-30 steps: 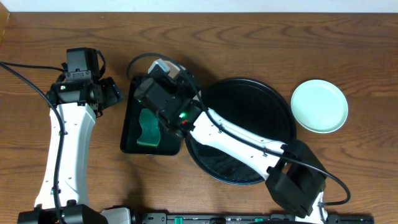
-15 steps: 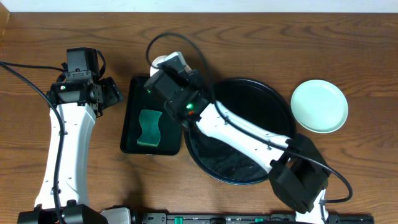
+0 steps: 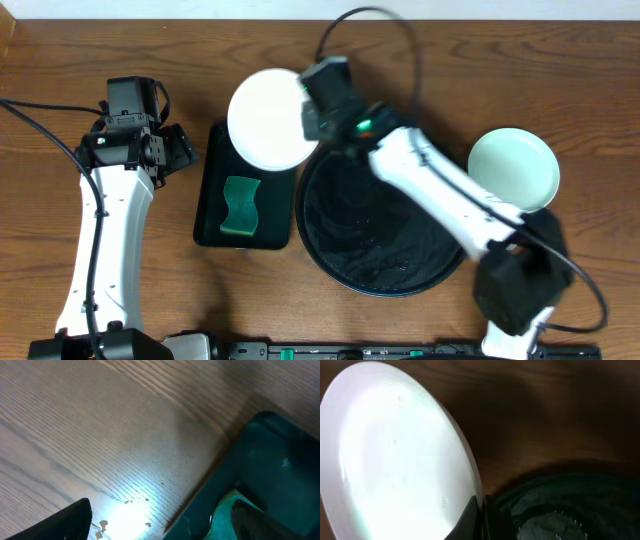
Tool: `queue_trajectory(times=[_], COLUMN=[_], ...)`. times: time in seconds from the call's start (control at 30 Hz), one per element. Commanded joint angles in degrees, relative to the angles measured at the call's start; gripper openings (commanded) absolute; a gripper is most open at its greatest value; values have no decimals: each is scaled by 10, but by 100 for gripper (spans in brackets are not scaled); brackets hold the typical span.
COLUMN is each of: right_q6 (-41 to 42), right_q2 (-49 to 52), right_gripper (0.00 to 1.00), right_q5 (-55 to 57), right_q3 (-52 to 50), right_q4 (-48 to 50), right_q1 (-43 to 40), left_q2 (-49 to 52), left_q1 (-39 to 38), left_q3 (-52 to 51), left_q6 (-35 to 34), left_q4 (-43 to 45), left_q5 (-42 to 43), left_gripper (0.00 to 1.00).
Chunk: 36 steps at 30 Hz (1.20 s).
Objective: Clean dirty plates on tray and stack at the side
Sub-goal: 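Carry the white plate right over the pale green plate, right gripper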
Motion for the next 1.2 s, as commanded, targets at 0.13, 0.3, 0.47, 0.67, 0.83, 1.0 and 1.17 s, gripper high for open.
queue_trajectory(times=[0.13,0.3,0.47,0.67,0.83,1.0,1.17], right_q6=[25,25,25,25,25,36,52], right_q2=[-51,-51,-51,-51,-51,-51,-51], right_gripper=[1,1,1,1,1,1,1], right_q5=[-277,-279,-258,-145,-80,-42,6], right_q3=[10,10,10,6,-22,-78,-137], right_q4=[-68,-149,-217,-307,-349,-337,-306], right_q1=[-136,-226,-318,-414,-468,-495,-516], left_q2=[1,1,1,1,1,1,1], left_q1=[2,2,2,2,2,2,2], left_q3=[3,3,3,3,3,3,3], left_q6=[3,3,3,3,3,3,3], left_q4=[-1,-1,-1,-1,-1,-1,-1], left_q5=[-7,-7,-7,-7,-7,-7,-7], left_gripper=[89,89,89,89,89,89,89])
